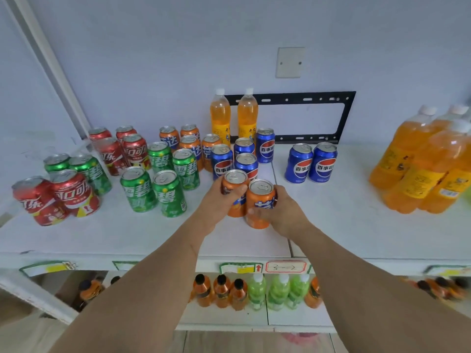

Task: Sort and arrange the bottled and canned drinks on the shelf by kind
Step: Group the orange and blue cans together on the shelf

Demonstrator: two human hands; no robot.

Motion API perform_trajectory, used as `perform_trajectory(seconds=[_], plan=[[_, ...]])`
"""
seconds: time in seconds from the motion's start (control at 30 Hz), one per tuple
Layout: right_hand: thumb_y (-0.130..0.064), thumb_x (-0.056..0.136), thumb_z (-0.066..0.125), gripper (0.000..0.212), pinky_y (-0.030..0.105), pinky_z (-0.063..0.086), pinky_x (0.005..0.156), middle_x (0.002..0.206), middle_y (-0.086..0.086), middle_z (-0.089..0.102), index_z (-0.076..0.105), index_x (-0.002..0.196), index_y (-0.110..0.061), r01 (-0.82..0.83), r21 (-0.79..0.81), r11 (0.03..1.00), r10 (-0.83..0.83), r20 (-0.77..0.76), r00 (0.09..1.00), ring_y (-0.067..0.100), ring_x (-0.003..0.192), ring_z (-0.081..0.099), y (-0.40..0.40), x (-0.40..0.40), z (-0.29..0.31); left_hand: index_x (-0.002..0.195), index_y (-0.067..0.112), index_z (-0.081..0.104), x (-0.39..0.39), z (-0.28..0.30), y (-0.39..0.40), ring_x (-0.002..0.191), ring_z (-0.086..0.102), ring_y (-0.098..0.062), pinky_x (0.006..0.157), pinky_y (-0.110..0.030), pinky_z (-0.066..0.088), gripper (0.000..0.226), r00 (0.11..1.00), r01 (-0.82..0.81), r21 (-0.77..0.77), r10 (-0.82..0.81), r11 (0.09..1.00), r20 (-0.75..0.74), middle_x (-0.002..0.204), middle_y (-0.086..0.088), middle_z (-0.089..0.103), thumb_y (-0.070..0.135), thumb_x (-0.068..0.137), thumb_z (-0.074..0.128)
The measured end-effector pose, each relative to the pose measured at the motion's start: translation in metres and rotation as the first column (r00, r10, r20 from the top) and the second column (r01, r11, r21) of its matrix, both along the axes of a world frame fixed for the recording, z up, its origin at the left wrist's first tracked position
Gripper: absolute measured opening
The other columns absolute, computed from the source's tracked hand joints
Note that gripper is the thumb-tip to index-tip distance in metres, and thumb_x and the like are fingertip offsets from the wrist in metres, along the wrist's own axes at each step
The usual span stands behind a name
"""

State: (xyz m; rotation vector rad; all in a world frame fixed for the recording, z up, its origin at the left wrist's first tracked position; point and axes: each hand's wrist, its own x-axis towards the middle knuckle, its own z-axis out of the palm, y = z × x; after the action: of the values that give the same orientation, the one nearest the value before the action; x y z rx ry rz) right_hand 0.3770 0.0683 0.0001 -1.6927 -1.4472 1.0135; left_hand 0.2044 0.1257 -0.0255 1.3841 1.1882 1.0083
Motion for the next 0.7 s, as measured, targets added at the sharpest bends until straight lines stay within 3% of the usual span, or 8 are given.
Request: perform_trajectory(seconds=[0.23, 0.47, 0.57, 0.7], plan=[[-0.034, 0.074, 0.082, 0.073, 0.030, 0.049, 0.089, 0.120, -0.007, 0.059, 0.043, 0.135, -0.027, 0.117, 0.051, 0.992, -0.112, -0.099, 0.989, 0.015, 0.108, 0.058, -0.016, 0.011, -0.007, 0.128, 0.033, 0.051, 0.000, -0.001, -0.004, 0.108, 0.065, -0.013, 0.099, -0.041, 0.051, 0.067, 0.984, -0.118, -0.076, 0.127, 0.990, 0.125, 0.122, 0.007, 0.066, 0.061, 0.072, 0.075], [-0.035, 0.077, 0.080, 0.072, 0.036, 0.051, 0.094, 0.123, -0.006, 0.057, 0.042, 0.138, -0.027, 0.153, 0.060, 0.986, -0.137, -0.221, 0.966, 0.017, 0.111, 0.058, -0.045, 0.011, -0.005, 0.122, 0.023, 0.058, -0.005, 0.005, -0.031, 0.102, 0.070, -0.020, 0.096, -0.049, 0.053, 0.098, 0.967, -0.160, -0.167, 0.188, 0.973, 0.173, 0.114, 0.000, 0.072, 0.074, 0.042, 0.083], [-0.036, 0.076, 0.080, 0.076, 0.041, 0.050, 0.098, 0.125, -0.004, 0.058, 0.041, 0.140, -0.026, 0.137, 0.073, 0.988, -0.120, -0.200, 0.972, 0.018, 0.112, 0.058, -0.058, 0.011, -0.008, 0.125, 0.022, 0.053, -0.008, 0.002, -0.044, 0.104, 0.069, -0.022, 0.095, -0.049, 0.053, 0.099, 0.965, -0.191, -0.170, 0.217, 0.967, 0.150, 0.117, -0.002, 0.069, 0.061, 0.042, 0.091], [-0.036, 0.076, 0.081, 0.075, 0.036, 0.051, 0.095, 0.123, -0.004, 0.059, 0.042, 0.139, -0.024, 0.115, 0.095, 0.989, -0.098, -0.168, 0.981, 0.017, 0.110, 0.059, -0.071, 0.008, -0.011, 0.119, 0.026, 0.047, -0.012, -0.004, -0.063, 0.106, 0.064, -0.021, 0.094, -0.042, 0.052, 0.066, 0.960, -0.224, -0.144, 0.243, 0.964, 0.135, 0.116, -0.001, 0.064, 0.024, 0.068, 0.089]])
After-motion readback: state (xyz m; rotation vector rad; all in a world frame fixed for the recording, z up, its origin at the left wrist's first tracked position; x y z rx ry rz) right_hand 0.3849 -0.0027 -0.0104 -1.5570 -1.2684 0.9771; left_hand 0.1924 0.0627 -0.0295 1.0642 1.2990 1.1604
